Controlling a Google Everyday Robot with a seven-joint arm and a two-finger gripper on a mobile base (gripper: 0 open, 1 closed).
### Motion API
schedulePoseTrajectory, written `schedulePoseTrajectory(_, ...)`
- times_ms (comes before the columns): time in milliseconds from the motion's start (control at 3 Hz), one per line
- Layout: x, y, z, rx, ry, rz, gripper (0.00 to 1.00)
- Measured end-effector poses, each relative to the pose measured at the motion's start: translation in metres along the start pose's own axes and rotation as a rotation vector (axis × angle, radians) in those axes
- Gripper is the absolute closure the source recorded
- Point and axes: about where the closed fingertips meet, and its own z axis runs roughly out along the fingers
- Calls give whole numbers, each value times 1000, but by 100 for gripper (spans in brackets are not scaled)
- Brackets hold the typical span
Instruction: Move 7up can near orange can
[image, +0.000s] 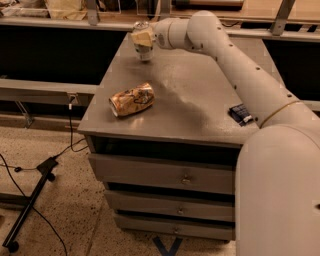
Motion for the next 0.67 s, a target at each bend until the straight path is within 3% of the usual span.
schedulePoseTrajectory(333,-18,8,-27,-9,9,-12,100)
schedulePoseTrajectory(667,-25,19,-63,7,54,-10,100)
